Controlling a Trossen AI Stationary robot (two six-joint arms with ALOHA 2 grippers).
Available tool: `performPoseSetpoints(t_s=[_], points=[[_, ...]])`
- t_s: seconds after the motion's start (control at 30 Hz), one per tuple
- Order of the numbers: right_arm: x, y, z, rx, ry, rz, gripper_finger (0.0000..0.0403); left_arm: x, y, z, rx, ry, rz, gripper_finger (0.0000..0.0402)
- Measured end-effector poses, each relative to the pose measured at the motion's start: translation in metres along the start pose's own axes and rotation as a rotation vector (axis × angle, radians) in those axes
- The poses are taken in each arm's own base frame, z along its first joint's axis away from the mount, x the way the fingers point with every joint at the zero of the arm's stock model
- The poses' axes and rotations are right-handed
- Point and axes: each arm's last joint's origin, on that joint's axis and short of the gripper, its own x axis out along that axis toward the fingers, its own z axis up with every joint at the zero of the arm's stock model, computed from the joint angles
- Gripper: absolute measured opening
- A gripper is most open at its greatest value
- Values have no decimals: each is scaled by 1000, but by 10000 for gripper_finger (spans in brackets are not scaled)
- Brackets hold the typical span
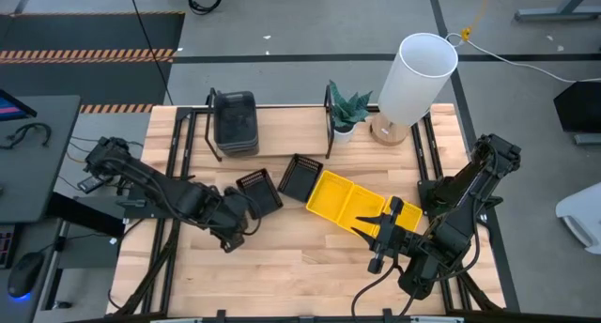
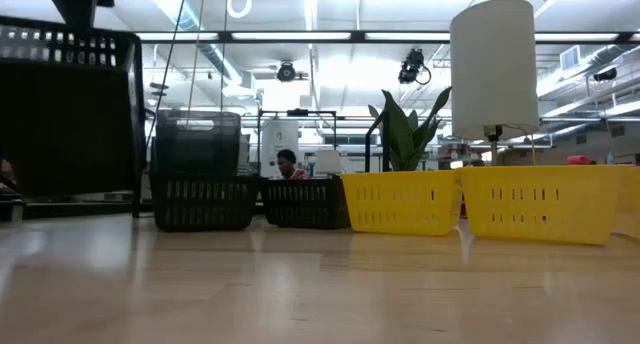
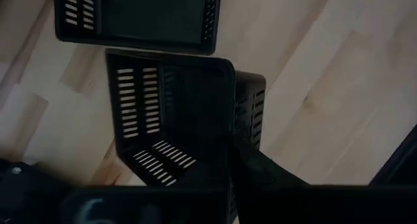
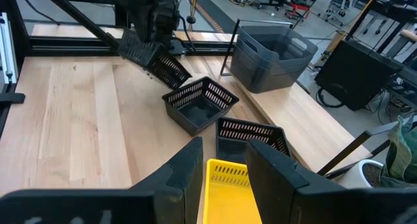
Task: Stack baskets on shelf by color
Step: Stack the left black basket on top of the middle black basket
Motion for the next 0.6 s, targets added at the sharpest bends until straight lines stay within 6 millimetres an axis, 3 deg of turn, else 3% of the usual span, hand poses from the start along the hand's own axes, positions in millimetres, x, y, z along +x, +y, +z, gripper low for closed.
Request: performPoseSetpoints(t_s=[0.37,0.6], points=[[0,0,0,2,-4,-4,122,-53,3,11,3,-138,6,6],[0,0,0,2,-4,-5,122,-56,10,28,37,-241,57,6]])
